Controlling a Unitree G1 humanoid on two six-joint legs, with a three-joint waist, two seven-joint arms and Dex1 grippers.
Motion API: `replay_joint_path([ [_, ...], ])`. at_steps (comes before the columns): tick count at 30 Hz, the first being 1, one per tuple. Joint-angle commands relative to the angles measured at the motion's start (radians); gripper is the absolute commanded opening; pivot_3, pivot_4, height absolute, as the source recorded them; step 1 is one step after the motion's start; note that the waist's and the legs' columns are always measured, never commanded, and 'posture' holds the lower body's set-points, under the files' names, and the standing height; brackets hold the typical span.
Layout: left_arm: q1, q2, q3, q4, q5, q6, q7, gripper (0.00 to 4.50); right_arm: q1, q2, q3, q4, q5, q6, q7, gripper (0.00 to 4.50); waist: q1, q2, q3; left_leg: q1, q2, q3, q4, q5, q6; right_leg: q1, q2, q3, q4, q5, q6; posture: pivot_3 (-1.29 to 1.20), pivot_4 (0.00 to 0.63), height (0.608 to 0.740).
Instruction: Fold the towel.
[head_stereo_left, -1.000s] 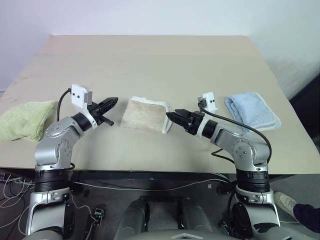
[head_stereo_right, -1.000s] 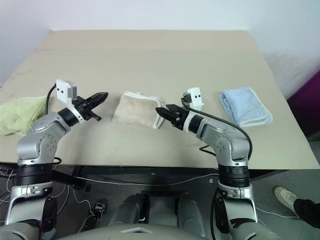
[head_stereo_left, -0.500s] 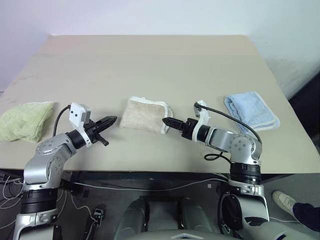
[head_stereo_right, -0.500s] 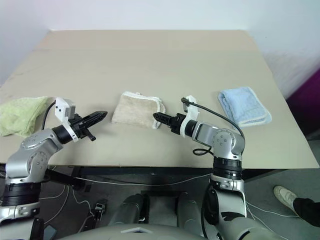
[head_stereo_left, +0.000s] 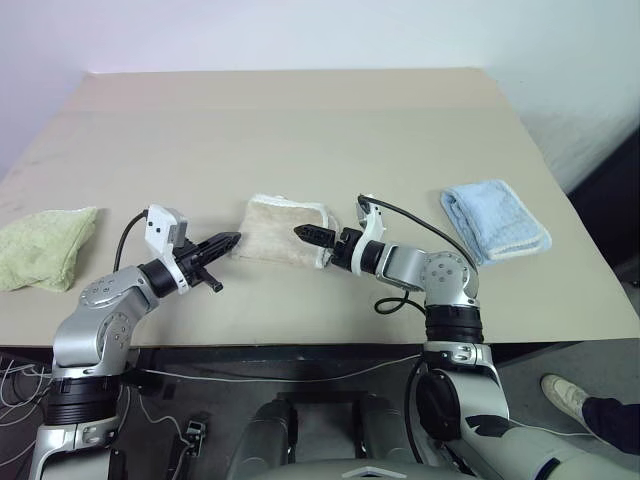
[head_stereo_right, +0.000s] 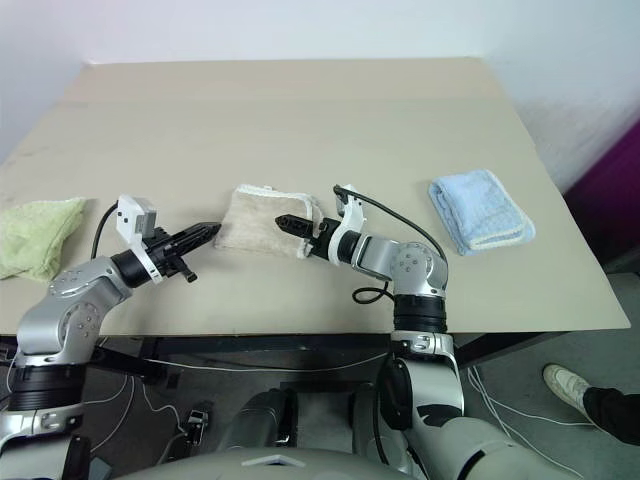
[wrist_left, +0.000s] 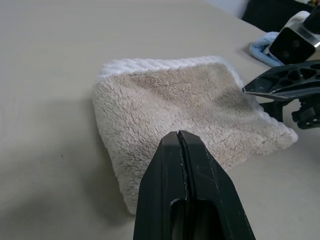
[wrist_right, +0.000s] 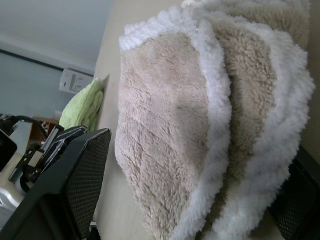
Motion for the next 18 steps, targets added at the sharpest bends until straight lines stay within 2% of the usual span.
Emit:
replay_joint_path([
  [1, -0.002, 0.005, 0.008, -0.042, -0.017, 0.0, 0.001, 0.0, -0.018, 0.025, -0.012, 0.003, 0.026, -0.005, -0.009, 3.26, -0.001, 0.0, 0.0, 0.0, 0.0, 0.0, 0.0, 0.0, 0.0, 0.0, 0.0, 0.0, 0.0, 0.0, 0.0, 0.0, 0.15, 0.74],
  [10, -0.013, 0.0, -0.004, -0.039, -0.017, -0.001, 0.01, 0.0, -0.017, 0.028, -0.044, -0.02, 0.058, -0.008, -0.016, 0.12, 0.001, 0.0, 0.0, 0.0, 0.0, 0.0, 0.0, 0.0, 0.0, 0.0, 0.0, 0.0, 0.0, 0.0, 0.0, 0.0, 0.15, 0.74],
  [16, -0.018, -0.004, -0.013, -0.041, -0.014, -0.002, 0.011, 0.0, -0.008, 0.021, -0.094, -0.12, 0.104, -0.058, -0.039, 0.05, 0.002, 0.0, 0.0, 0.0, 0.0, 0.0, -0.001, 0.0, 0.0, 0.0, 0.0, 0.0, 0.0, 0.0, 0.0, 0.0, 0.15, 0.74],
  [18, -0.024, -0.007, -0.018, -0.031, -0.008, -0.01, 0.011, 0.0, -0.007, 0.006, -0.147, -0.178, 0.132, -0.096, -0.073, 0.05, 0.003, 0.0, 0.0, 0.0, 0.0, 0.0, -0.001, 0.0, 0.0, 0.0, 0.0, 0.0, 0.0, 0.0, 0.0, 0.0, 0.15, 0.74],
])
